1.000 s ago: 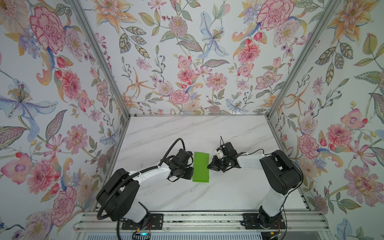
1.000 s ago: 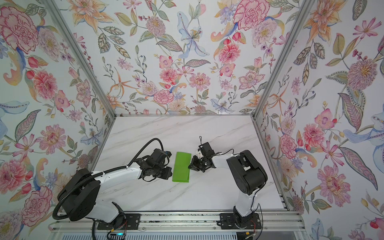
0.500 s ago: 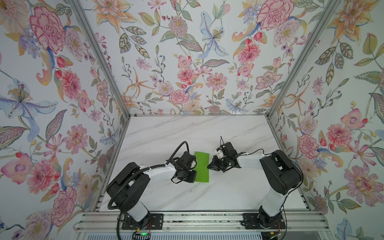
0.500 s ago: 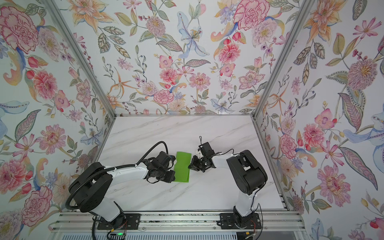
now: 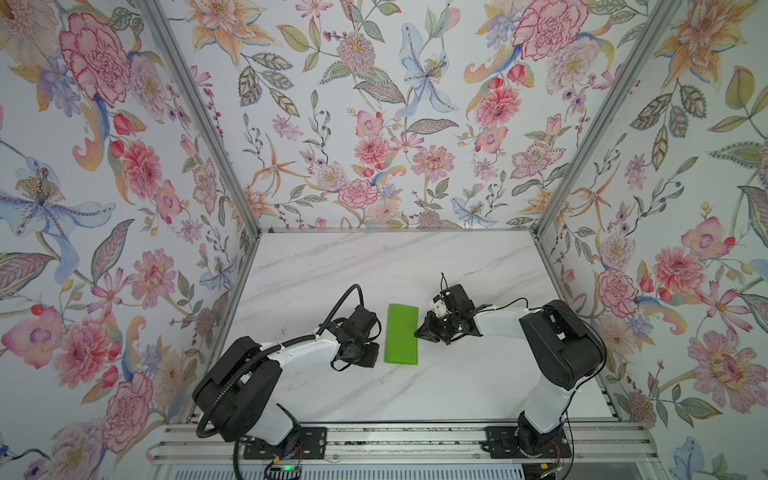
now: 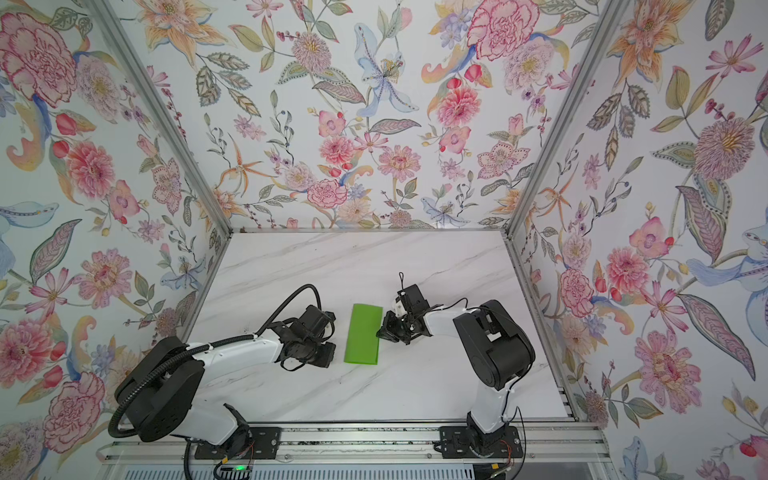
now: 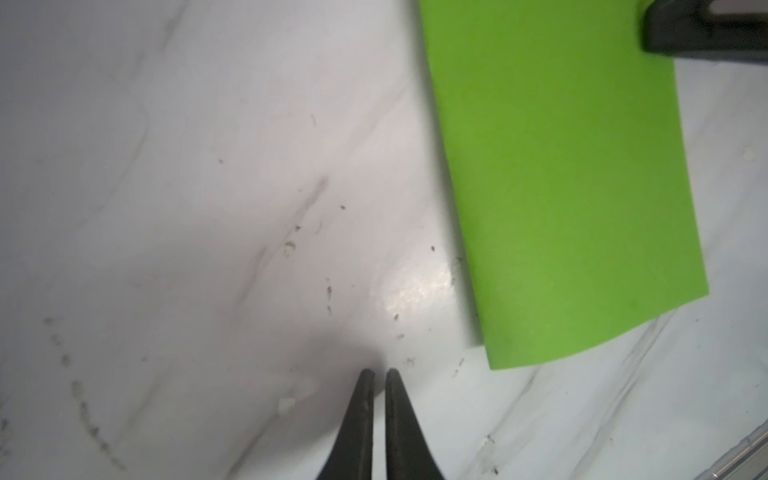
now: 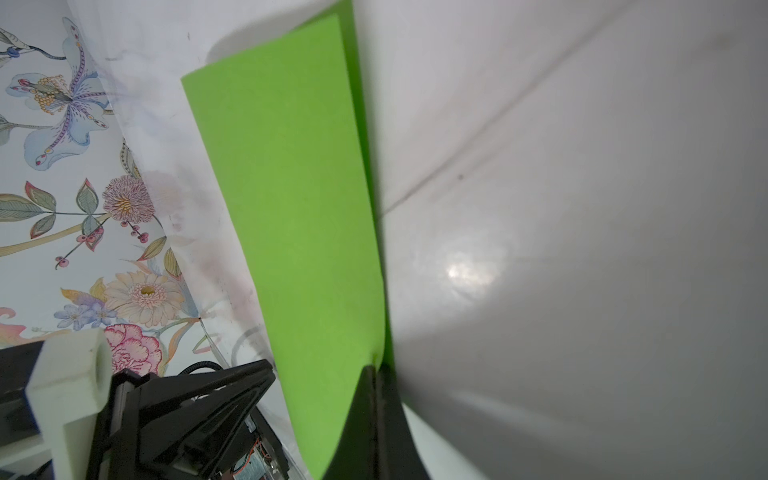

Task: Fold a paper plane with a square sheet of paper (fold left side to right side)

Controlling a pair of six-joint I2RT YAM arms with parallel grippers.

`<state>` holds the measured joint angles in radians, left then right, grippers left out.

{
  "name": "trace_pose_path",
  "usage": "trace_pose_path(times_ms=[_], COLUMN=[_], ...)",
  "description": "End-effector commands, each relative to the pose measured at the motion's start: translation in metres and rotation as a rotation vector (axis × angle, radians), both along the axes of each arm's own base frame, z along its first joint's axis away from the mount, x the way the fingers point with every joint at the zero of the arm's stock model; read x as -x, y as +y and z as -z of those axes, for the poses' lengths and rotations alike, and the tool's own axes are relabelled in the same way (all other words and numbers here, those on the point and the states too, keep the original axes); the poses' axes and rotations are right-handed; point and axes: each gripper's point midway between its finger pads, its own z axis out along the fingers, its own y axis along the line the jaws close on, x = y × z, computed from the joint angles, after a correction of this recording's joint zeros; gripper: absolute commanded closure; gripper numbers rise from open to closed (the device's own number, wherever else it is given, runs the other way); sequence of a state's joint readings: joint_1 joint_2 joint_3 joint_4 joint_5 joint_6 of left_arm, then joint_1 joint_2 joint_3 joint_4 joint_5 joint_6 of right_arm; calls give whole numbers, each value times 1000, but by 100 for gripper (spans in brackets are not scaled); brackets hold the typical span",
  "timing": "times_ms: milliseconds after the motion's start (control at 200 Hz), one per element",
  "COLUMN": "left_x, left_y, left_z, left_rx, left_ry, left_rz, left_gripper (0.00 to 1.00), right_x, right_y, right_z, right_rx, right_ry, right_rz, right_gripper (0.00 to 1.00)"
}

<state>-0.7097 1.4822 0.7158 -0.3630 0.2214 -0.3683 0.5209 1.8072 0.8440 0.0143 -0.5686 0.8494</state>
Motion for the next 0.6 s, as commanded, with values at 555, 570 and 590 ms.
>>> trace_pose_path(times_ms=[555,570,590], left_x=[8,9,9], left_y=[-133,-134,-133], left_z=[-51,-50,-48], left_rx=[-109,-117,-134], left_ry=[-457,-467,-477], left_rz=[589,596,601], left_gripper=[57,56,55], right_x=[26,27,26], right_y=[-24,-25,-25], right_z=[34,35,35], right_rx=[104,106,105], right_ry=[207,209,211], right_rz=[58,59,60], right_gripper=[100,100,100])
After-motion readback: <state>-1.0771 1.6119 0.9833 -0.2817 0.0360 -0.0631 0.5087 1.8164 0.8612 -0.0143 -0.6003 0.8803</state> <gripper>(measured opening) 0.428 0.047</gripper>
